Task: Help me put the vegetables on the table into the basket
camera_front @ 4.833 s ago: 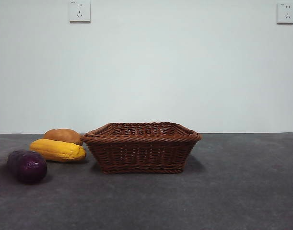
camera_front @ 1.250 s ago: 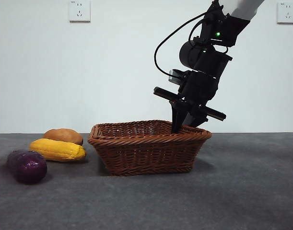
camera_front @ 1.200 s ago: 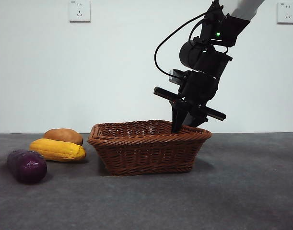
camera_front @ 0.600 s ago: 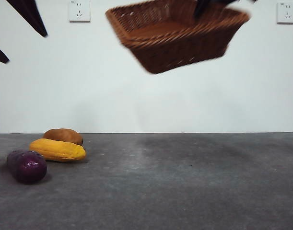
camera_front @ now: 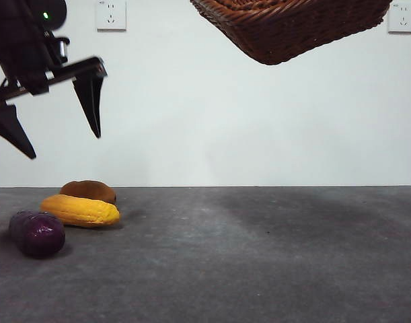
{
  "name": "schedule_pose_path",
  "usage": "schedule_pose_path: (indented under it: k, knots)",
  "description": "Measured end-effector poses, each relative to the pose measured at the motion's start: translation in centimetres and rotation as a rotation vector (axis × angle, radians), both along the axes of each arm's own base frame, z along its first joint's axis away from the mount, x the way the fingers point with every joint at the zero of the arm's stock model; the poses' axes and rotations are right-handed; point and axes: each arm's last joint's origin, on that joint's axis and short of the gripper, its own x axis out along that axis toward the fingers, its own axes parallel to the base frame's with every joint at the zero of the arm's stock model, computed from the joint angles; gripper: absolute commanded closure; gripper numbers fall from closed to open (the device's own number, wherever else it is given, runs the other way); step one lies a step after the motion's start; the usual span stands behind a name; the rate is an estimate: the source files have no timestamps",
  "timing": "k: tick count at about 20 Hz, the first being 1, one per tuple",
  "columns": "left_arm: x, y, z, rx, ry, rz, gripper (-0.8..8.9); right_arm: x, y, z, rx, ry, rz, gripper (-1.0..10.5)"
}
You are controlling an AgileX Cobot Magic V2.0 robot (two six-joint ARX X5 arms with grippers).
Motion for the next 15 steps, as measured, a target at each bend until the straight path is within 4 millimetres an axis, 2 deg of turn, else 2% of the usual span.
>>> schedule_pose_path:
  k: [7,15]
  knots:
    - [1.8,-0.5,-2.3,-0.026,0.038,0.113,1.58,-0.1,0.0,-0.1,-0.022,0.006,0.014,9.6]
    - [2.7,-0.8,-4.1,-0.007,0.078,0.171,1.58,-0.1,0.0,-0.1,-0.033,-0.002,0.034,9.6]
